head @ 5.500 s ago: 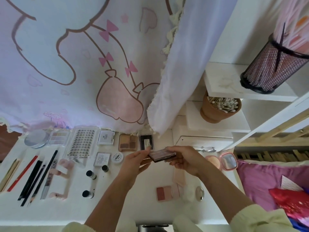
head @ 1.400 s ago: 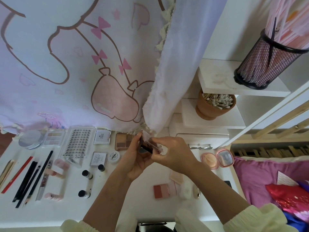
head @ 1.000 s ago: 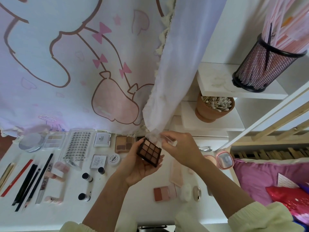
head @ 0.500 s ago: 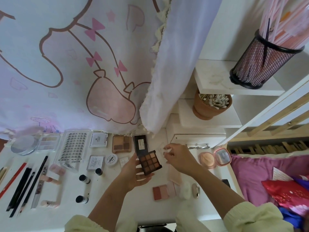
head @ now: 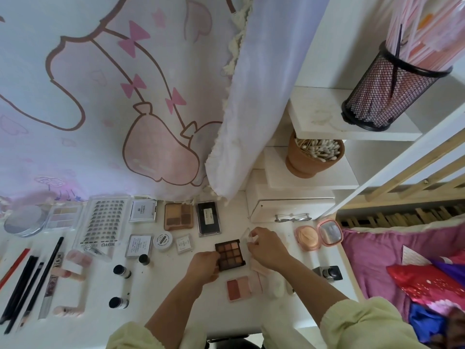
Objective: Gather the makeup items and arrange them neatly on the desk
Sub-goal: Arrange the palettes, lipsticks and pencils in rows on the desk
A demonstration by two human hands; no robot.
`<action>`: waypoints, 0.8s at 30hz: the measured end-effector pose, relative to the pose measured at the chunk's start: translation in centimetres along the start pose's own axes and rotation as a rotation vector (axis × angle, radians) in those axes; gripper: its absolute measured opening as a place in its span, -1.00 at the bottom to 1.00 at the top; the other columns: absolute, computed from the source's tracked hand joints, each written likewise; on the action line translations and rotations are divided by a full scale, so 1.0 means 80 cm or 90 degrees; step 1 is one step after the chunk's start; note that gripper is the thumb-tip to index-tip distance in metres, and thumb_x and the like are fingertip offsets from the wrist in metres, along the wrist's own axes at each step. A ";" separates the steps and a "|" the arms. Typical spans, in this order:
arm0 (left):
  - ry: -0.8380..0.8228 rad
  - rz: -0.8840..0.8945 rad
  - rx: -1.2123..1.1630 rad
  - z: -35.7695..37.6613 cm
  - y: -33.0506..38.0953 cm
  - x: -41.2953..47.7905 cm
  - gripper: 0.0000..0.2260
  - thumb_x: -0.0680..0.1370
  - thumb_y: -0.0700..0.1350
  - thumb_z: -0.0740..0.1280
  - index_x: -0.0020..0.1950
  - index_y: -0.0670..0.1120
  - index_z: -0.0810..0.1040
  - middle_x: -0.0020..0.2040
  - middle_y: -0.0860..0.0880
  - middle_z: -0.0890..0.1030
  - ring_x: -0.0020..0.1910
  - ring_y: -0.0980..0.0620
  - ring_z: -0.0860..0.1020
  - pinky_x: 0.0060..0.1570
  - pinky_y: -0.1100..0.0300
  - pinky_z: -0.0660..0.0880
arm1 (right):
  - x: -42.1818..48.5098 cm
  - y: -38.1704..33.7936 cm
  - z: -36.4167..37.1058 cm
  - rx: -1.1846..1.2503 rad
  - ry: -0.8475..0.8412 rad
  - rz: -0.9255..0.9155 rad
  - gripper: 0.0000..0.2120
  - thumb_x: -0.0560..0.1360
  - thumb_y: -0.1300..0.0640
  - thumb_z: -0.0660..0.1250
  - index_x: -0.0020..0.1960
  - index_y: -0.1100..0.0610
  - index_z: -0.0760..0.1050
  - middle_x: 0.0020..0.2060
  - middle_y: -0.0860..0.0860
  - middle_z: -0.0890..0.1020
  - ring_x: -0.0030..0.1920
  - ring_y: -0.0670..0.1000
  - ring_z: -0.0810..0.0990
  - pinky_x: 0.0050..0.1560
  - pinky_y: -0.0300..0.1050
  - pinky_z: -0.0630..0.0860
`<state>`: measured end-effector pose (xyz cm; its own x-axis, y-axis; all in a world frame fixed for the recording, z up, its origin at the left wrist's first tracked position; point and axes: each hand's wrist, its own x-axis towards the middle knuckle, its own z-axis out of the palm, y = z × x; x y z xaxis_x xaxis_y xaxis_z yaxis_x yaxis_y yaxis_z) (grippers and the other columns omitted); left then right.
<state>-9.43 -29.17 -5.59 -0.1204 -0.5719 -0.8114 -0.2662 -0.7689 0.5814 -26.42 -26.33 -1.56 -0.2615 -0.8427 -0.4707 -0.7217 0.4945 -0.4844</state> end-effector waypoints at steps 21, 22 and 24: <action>0.007 0.082 0.083 -0.015 0.006 -0.008 -0.84 0.57 -0.16 0.26 -0.19 -0.09 0.57 -0.13 -0.09 0.60 -0.16 -0.02 0.56 -0.14 0.17 0.49 | -0.003 -0.026 -0.015 -0.198 0.088 -0.070 -0.67 0.58 0.06 0.22 0.29 0.16 0.41 0.09 0.06 0.60 0.08 0.05 0.57 0.01 -0.13 0.46; 0.015 0.100 0.072 -0.018 0.011 -0.006 -0.83 0.58 -0.16 0.25 -0.19 -0.07 0.56 -0.11 -0.09 0.61 -0.13 -0.04 0.57 -0.08 0.13 0.50 | 0.000 -0.033 -0.017 -0.173 0.096 -0.087 -0.65 0.58 0.06 0.22 0.33 0.15 0.41 0.12 0.05 0.60 0.10 0.04 0.57 0.05 -0.14 0.47; 0.047 0.147 0.060 -0.023 0.022 -0.005 -0.83 0.59 -0.17 0.23 -0.14 -0.04 0.58 -0.09 -0.10 0.62 -0.09 -0.05 0.57 0.00 0.07 0.52 | 0.008 -0.047 -0.015 -0.109 0.077 -0.110 -0.61 0.58 0.07 0.24 0.38 0.12 0.39 0.18 0.04 0.58 0.15 0.01 0.55 0.13 -0.15 0.47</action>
<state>-8.10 -30.82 -4.11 -0.1187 -0.7508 -0.6497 -0.3279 -0.5880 0.7394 -24.67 -28.98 0.87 -0.1921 -0.9359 -0.2952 -0.8577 0.3063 -0.4129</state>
